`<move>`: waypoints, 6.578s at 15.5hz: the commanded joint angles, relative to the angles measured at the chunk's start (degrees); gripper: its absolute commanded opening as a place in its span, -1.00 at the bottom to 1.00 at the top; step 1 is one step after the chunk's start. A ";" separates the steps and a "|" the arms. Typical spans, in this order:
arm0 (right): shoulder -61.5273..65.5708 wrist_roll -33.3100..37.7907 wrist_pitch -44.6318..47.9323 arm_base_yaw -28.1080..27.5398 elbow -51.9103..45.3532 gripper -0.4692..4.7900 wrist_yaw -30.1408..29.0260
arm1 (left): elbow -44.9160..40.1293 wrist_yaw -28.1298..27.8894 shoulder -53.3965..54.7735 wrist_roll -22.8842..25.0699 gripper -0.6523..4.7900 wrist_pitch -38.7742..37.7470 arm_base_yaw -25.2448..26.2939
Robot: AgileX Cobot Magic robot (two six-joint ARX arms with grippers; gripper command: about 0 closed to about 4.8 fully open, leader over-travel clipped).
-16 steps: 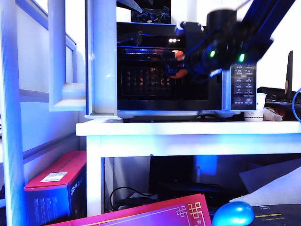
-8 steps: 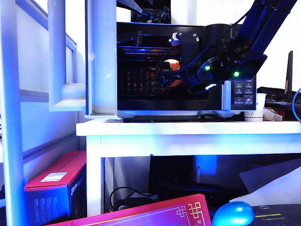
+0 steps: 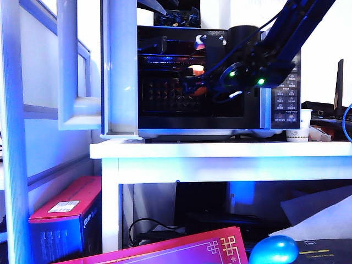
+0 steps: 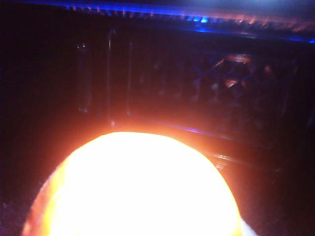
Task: Open the microwave door, place the orange inside the microwave, then close the microwave door.
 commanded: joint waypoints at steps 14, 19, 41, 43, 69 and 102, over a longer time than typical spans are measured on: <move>16.11 -0.26 -5.88 0.55 24.17 -0.02 0.37 | 0.13 0.04 -0.33 0.26 0.00 -1.55 -0.02; 17.70 -0.28 -9.64 0.55 27.78 -0.03 1.22 | 0.13 0.02 -0.31 0.26 0.00 -1.62 -0.02; 19.28 -0.52 -20.50 1.25 32.65 1.00 -4.33 | 0.13 0.02 -0.31 0.28 0.00 -3.54 -0.02; 18.99 -0.74 -20.90 1.25 32.65 1.00 -4.44 | 0.13 0.02 -0.31 0.28 0.00 -3.58 -0.02; 7.39 -8.04 -49.51 1.25 32.63 1.00 -4.24 | 0.13 -1.44 -0.28 0.31 0.00 -3.48 -0.02; 15.43 3.87 -30.14 1.46 32.57 1.00 2.82 | 0.13 -1.25 -0.28 0.22 0.00 -4.13 -0.04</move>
